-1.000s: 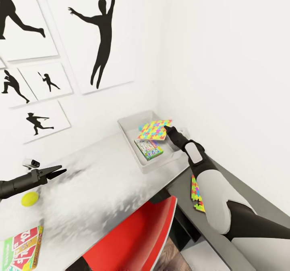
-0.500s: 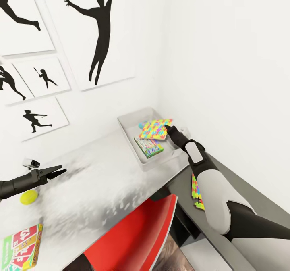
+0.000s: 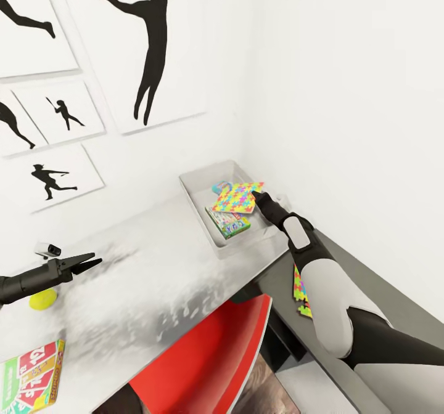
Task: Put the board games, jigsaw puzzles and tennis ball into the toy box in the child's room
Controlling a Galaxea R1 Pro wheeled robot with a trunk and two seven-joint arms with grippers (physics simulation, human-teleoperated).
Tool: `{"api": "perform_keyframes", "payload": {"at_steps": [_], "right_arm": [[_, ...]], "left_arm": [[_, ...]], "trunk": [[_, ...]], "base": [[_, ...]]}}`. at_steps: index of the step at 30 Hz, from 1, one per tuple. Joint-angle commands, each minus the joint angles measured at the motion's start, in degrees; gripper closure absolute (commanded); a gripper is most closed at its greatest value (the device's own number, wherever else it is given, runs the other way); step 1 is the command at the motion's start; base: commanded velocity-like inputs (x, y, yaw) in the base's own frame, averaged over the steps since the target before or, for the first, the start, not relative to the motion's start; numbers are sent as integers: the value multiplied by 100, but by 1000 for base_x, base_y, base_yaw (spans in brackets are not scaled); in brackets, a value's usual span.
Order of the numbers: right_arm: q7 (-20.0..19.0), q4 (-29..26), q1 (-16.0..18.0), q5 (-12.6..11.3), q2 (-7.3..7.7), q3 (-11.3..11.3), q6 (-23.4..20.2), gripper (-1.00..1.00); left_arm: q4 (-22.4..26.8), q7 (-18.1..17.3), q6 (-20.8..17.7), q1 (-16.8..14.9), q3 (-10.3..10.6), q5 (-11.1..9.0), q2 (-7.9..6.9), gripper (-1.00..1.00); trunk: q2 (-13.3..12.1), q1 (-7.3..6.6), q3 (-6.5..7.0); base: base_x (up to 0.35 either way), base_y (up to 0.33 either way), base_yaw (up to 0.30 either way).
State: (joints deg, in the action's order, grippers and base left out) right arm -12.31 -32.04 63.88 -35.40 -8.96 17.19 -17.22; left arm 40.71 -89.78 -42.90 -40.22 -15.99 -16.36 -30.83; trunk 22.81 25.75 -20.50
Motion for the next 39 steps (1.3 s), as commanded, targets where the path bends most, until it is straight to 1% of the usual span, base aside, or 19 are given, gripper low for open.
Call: {"api": "perform_keyframes", "payload": {"at_steps": [1,10,39], "right_arm": [[-20,-4,1,-29,-9,48,-42,100],[-64,-12,-19,-34,-3,55,-42,100],[-18,-22,25,-55,-5,56,-97,100]], "left_arm": [[-1,-22,-61,-4,3,1,-2,-100],[0,-22,-61,-4,2,1,-2,-100],[-1,-22,-61,-4,0,8,-2,-100]], "trunk": [[11,3,-11],[11,3,-15],[11,3,-15]], "base": [[0,0,0],[0,0,0],[0,0,0]]}}
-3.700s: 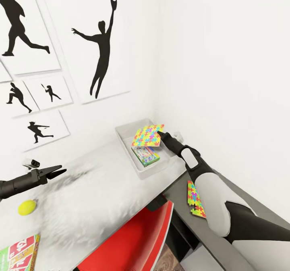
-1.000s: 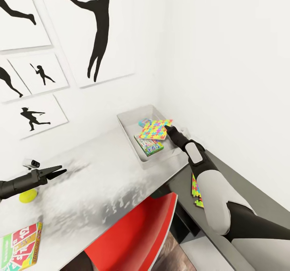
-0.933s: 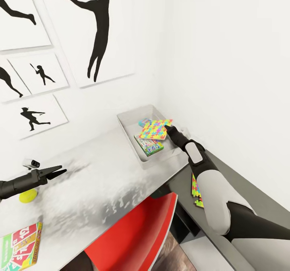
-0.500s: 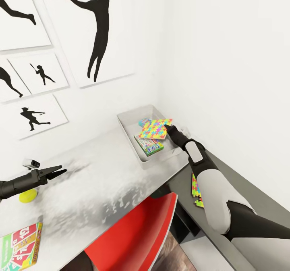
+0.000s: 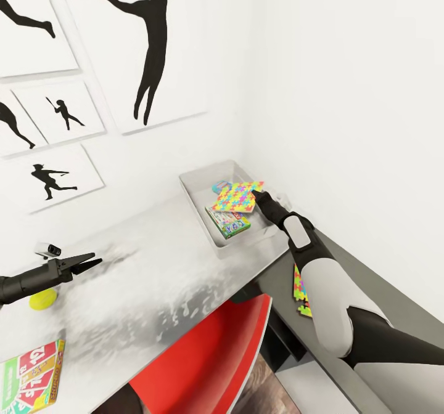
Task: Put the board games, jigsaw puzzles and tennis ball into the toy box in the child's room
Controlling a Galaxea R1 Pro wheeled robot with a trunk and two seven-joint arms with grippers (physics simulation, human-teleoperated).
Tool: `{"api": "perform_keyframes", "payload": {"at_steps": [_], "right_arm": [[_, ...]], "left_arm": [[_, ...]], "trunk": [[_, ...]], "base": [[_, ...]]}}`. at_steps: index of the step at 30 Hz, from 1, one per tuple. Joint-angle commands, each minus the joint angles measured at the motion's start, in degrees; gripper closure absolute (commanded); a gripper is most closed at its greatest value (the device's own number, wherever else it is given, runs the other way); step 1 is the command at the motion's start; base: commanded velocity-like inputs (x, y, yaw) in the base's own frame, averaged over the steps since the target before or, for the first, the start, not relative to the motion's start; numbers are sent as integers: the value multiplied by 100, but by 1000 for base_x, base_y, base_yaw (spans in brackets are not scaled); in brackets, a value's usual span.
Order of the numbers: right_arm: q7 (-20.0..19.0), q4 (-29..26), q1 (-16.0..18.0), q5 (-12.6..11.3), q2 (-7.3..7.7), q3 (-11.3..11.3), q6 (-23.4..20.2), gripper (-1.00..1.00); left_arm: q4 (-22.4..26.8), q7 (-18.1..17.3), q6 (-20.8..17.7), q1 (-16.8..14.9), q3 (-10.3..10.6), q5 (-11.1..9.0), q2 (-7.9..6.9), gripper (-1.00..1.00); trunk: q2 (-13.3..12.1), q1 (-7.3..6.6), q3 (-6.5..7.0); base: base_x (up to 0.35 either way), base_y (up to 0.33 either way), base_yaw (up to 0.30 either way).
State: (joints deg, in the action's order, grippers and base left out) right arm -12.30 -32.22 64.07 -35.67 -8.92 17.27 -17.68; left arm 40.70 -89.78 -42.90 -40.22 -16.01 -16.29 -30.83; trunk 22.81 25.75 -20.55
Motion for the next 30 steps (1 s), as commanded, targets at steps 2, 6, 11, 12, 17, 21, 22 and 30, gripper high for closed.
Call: {"api": "perform_keyframes", "payload": {"at_steps": [2,6,11,12,17,21,22,30], "right_arm": [[-18,-8,7,-28,-9,48,-51,100],[-20,-6,8,-28,-6,48,-56,100],[-25,-8,9,-28,-4,42,-59,100],[-26,-8,9,-28,-4,41,-60,100],[-30,-7,5,-28,-6,40,-60,100],[-71,-12,1,-27,-4,39,-60,100],[-75,-12,1,-27,-4,39,-58,100],[-109,-15,0,-20,-4,42,-23,100]], "left_arm": [[-1,-22,-61,-4,2,1,-2,-100],[0,-22,-61,-5,2,-1,-2,-100],[-1,-22,-61,-4,2,-4,-2,-100],[-1,-22,-61,-4,2,-3,-2,-100],[-1,-22,-61,-4,2,-2,-2,-100],[-1,-22,-61,-4,2,-2,-2,-100],[-1,-22,-61,-4,2,-3,-2,-100],[-1,-22,-61,-4,2,-5,-2,-100]], "trunk": [[11,3,-10],[11,3,-10],[11,3,-10],[11,3,-10],[11,3,-10],[11,3,-10],[11,3,-10],[11,3,-10]], "base": [[0,0,0],[0,0,0],[0,0,0],[0,0,0],[0,0,0],[0,0,0],[0,0,0],[0,0,0]]}}
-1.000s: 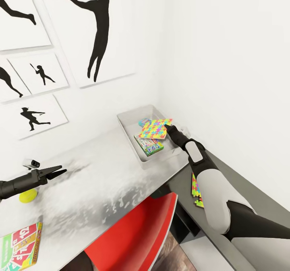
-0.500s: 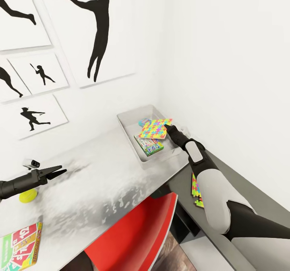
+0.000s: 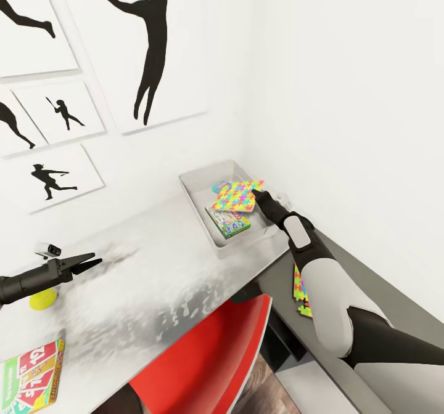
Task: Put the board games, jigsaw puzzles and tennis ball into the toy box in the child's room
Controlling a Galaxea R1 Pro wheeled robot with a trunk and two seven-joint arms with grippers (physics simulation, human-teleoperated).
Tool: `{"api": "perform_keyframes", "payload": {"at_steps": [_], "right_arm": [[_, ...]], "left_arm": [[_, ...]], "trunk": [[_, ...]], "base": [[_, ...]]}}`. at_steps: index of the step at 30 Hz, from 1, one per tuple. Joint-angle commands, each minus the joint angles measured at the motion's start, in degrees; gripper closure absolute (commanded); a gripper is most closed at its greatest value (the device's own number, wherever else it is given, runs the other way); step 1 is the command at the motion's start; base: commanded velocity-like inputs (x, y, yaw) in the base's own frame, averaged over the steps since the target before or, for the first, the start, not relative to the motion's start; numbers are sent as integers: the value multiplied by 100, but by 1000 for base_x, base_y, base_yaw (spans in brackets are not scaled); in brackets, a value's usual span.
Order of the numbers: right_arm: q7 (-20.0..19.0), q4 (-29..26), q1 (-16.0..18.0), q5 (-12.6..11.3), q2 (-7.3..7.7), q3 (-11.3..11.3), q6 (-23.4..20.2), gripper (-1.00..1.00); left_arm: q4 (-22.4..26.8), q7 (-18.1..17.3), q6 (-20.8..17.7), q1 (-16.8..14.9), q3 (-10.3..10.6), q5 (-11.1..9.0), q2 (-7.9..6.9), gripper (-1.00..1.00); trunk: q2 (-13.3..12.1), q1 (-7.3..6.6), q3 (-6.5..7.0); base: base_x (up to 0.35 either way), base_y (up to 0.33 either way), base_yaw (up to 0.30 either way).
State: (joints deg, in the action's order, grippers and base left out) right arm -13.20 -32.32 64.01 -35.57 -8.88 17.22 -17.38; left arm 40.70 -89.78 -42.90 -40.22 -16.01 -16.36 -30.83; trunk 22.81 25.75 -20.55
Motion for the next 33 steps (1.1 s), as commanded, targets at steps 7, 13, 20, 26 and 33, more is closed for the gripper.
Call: {"api": "perform_keyframes", "payload": {"at_steps": [7,13,20,26,33], "right_arm": [[-17,-51,6,-26,-12,45,-27,100],[20,-61,12,-2,-22,1,48,100],[52,-56,17,-13,-43,-81,191,100],[8,-16,183,-22,-48,-86,69,100],[-13,-4,238,-22,-52,-87,-94,100]], "left_arm": [[0,-22,-61,-4,2,1,-2,-100],[0,-22,-61,-4,2,2,-2,-100],[0,-22,-61,-4,2,1,-2,-100],[0,-22,-61,-4,2,1,-2,-100],[0,-22,-61,-2,2,-1,-2,-100]], "trunk": [[11,3,-10],[11,3,-10],[11,3,-10],[11,3,-10],[11,3,-10]], "base": [[0,0,0],[0,0,0],[0,0,0],[0,0,0],[0,0,0]]}}
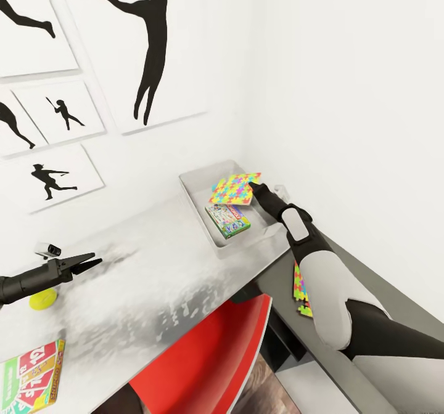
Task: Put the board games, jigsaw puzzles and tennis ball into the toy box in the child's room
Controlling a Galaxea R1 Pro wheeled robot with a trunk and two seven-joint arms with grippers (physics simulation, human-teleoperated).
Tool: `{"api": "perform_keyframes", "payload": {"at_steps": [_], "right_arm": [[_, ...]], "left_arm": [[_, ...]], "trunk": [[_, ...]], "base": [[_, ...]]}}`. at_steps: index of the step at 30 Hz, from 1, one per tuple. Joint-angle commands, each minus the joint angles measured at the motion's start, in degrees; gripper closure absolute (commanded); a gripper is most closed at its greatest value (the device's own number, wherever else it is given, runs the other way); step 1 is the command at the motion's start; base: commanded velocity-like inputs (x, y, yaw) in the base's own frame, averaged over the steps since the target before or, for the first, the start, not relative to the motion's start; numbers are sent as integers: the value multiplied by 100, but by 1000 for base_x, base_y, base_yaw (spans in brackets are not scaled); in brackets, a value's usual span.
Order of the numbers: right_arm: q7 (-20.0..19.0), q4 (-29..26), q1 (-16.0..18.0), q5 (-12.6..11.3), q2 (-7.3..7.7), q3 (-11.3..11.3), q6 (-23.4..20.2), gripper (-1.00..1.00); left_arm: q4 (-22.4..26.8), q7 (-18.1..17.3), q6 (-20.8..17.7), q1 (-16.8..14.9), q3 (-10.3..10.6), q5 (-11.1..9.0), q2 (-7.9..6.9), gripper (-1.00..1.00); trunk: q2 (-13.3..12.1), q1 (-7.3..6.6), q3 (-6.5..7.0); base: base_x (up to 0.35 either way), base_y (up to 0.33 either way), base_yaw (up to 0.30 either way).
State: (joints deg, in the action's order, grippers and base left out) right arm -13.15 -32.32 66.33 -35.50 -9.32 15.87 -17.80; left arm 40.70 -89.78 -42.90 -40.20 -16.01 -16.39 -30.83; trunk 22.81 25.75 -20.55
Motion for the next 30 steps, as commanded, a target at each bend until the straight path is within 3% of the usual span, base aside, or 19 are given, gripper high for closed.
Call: {"api": "perform_keyframes", "payload": {"at_steps": [1,16,17,24,30], "right_arm": [[-20,-3,9,-31,-8,48,-60,100],[-12,-5,12,-36,-6,48,-66,100],[-11,-6,12,-36,-7,48,-66,-100],[9,-4,24,-36,-2,48,-124,-100],[-5,-2,99,-41,3,48,-453,-100]], "left_arm": [[0,-22,-61,-4,2,-1,-3,-100],[0,-22,-61,-1,0,-5,-2,-100],[0,-22,-61,1,-1,-5,-3,-100],[0,-22,-61,3,-3,-5,-5,-100],[0,-22,-61,2,-1,-5,-5,-100]], "trunk": [[11,3,-10],[11,3,-10],[11,3,-10],[11,3,-10],[11,3,-10]], "base": [[0,0,0],[0,0,0],[0,0,0],[0,0,0],[0,0,0]]}}
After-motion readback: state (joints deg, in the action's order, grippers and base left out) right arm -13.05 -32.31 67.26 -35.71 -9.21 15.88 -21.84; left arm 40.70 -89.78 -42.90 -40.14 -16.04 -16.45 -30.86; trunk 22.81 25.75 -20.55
